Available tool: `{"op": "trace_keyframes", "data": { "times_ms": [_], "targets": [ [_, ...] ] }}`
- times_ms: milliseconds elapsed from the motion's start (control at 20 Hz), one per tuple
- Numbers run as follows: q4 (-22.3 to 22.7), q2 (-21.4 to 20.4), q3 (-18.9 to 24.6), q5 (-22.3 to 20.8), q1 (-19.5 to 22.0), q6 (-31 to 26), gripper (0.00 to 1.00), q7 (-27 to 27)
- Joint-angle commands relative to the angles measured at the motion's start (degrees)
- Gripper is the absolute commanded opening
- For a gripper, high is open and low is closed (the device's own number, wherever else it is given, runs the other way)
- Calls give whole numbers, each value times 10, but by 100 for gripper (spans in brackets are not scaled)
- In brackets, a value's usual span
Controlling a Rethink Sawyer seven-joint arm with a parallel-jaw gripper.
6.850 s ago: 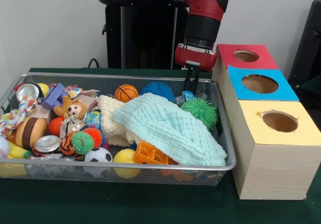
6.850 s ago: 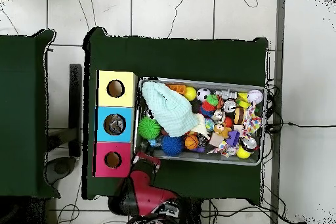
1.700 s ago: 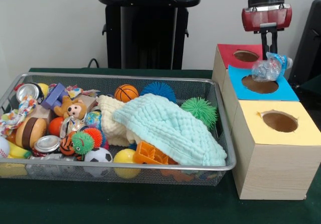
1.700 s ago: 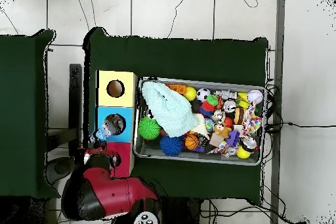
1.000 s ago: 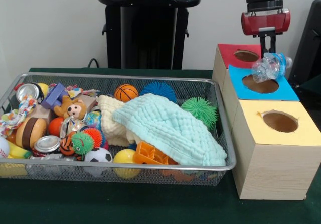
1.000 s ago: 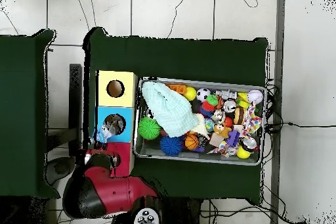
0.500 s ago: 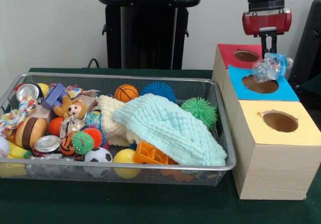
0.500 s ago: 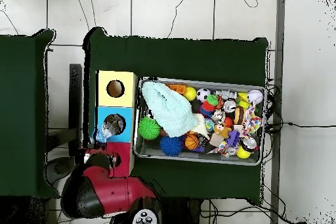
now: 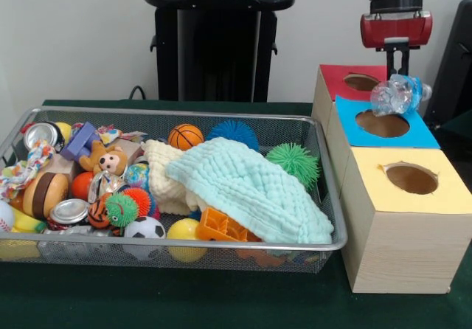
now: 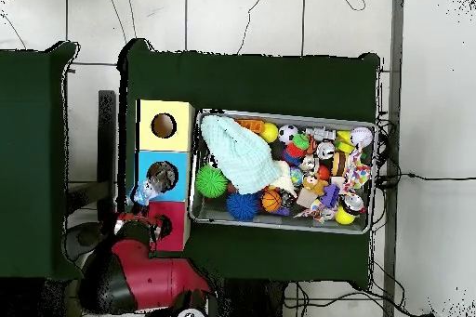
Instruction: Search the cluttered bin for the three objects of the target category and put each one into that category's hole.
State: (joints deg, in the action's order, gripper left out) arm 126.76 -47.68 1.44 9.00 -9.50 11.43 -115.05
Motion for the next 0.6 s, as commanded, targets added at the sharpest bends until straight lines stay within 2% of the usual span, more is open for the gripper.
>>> {"op": "trace_keyframes", "data": {
  "times_ms": [50, 250, 350, 600],
  "targets": [
    [39, 14, -26, 58, -8, -72, 0, -135],
    [65, 16, 15, 44, 38, -47, 0, -149],
    [73, 15, 25, 36, 50, -34, 0, -151],
    [72, 5, 35, 33, 66, -42, 0, -139]
  ]
}}
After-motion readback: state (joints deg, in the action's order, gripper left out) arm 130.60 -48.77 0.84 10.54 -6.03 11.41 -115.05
